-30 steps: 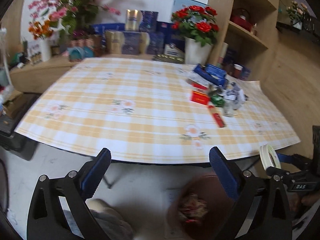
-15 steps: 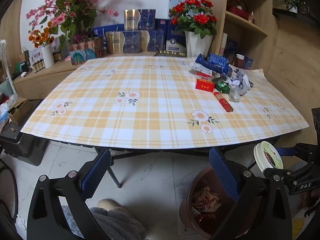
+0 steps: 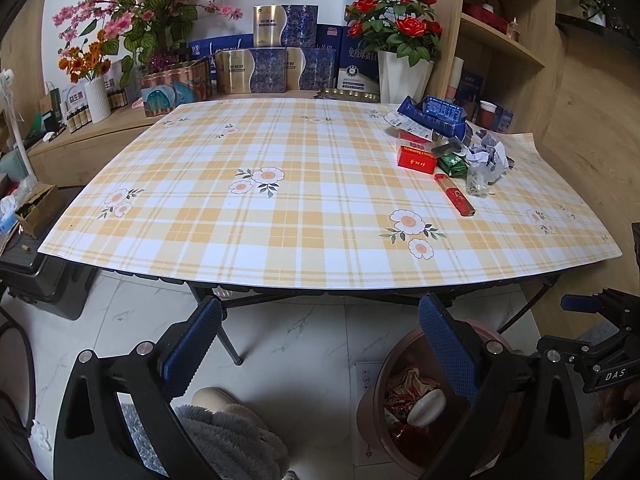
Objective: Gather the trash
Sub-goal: 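Lower the green yogurt lid into the bin and open the right gripper, then raise both grippers from the bin toward the table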
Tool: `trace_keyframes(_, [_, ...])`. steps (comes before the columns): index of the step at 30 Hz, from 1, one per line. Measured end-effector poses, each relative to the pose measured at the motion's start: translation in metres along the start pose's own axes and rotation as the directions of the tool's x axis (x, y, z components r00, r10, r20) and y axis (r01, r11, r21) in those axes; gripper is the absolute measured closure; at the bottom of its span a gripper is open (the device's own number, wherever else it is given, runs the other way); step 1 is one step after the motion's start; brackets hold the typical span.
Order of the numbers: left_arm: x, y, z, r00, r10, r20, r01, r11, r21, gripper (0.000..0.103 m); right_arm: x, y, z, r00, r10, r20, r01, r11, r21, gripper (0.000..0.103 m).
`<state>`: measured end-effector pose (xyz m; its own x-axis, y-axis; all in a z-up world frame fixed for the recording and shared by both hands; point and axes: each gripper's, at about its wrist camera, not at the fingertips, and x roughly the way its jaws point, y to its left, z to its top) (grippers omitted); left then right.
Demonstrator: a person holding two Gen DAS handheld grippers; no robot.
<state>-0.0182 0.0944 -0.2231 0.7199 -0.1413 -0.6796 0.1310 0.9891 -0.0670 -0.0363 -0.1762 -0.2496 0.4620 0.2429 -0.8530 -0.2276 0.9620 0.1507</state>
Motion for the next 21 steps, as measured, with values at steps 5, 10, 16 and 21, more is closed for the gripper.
trace_keyframes(5, [0.002, 0.000, 0.000, 1.000, 0.005, -0.008, -0.005, 1.000, 0.005, 0.006, 0.001, -0.003, 0.000, 1.000, 0.000, -0.003, 0.000, 1.000, 0.013, 0.006])
trace_keyframes(10, [0.003, 0.000, 0.000, 1.000, 0.010, -0.014, -0.010, 1.000, 0.002, 0.006, 0.002, -0.007, 0.000, 1.000, -0.002, -0.003, 0.002, 1.000, 0.030, 0.006])
trace_keyframes(16, [0.007, 0.001, 0.001, 0.999, 0.018, -0.032, -0.018, 1.000, -0.004, 0.006, 0.005, -0.017, 0.001, 1.000, -0.014, -0.002, 0.014, 0.997, 0.069, 0.006])
trace_keyframes(21, [0.010, 0.003, 0.001, 0.998, 0.030, -0.046, -0.031, 1.000, -0.006, 0.006, 0.009, -0.024, 0.000, 1.000, -0.013, -0.016, 0.014, 0.995, 0.101, 0.006])
